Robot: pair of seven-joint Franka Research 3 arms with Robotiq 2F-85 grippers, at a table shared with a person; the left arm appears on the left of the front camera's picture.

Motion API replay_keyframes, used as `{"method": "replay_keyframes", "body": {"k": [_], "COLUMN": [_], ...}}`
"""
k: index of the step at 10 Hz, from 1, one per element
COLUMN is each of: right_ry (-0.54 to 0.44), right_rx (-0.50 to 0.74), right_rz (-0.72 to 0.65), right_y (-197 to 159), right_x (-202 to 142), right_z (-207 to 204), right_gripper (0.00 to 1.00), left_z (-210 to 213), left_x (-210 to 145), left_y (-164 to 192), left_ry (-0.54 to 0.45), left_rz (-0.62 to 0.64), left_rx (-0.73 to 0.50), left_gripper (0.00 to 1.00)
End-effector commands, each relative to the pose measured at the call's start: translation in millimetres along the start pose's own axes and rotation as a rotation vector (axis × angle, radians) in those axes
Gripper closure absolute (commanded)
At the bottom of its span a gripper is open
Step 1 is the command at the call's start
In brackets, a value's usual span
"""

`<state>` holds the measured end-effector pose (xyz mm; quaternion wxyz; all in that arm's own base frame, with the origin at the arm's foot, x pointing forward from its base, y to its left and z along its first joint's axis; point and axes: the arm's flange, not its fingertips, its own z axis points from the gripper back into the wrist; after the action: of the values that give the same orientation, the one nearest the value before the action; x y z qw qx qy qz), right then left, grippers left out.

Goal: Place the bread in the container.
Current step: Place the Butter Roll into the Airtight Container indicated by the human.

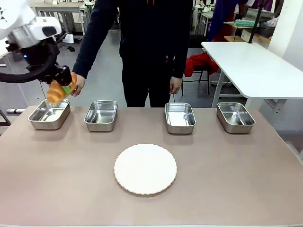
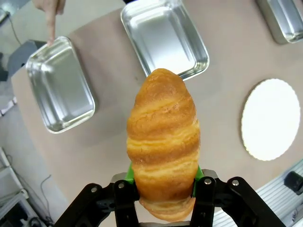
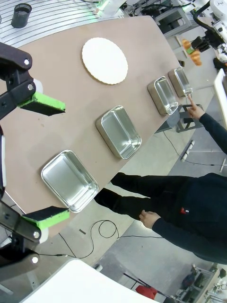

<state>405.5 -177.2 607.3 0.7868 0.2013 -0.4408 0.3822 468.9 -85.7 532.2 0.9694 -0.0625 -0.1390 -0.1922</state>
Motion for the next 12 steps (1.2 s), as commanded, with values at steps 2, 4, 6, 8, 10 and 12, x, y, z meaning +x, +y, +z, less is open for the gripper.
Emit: {"method": "replay_keyframes", "body": {"k": [2,4,6,8,10,12], "right_ry": [-0.018,-0.018,-0.018,-0.018,-0.018,-0.018], "right_rx": [0.000,0.000,0.000,0.000,0.000,0.000], "right_rz": [0.007,0.007,0.007,0.007,0.007,0.007], "right_y": [1,1,1,1,1,1], "right_x": [1,1,1,1,1,1], "right_z": [0,0,0,0,0,0], "right_gripper": [0.00,0.00,0.00,0.00,0.00,0.00], "left_z": [6,6,4,-9,-39,-77], "left_x": [2,2,29,73,85,78], "left_y": [-18,-18,21,99,144,176], "left_ry": [0.003,0.003,-0.053,0.040,0.095,0.146], "left_rz": [0.014,0.014,0.075,0.085,0.104,0.122], "left_rx": [0.023,0.023,0.019,-0.064,-0.117,-0.132], "left_gripper": [0.57,0.57,0.57,0.57,0.57,0.57]}}
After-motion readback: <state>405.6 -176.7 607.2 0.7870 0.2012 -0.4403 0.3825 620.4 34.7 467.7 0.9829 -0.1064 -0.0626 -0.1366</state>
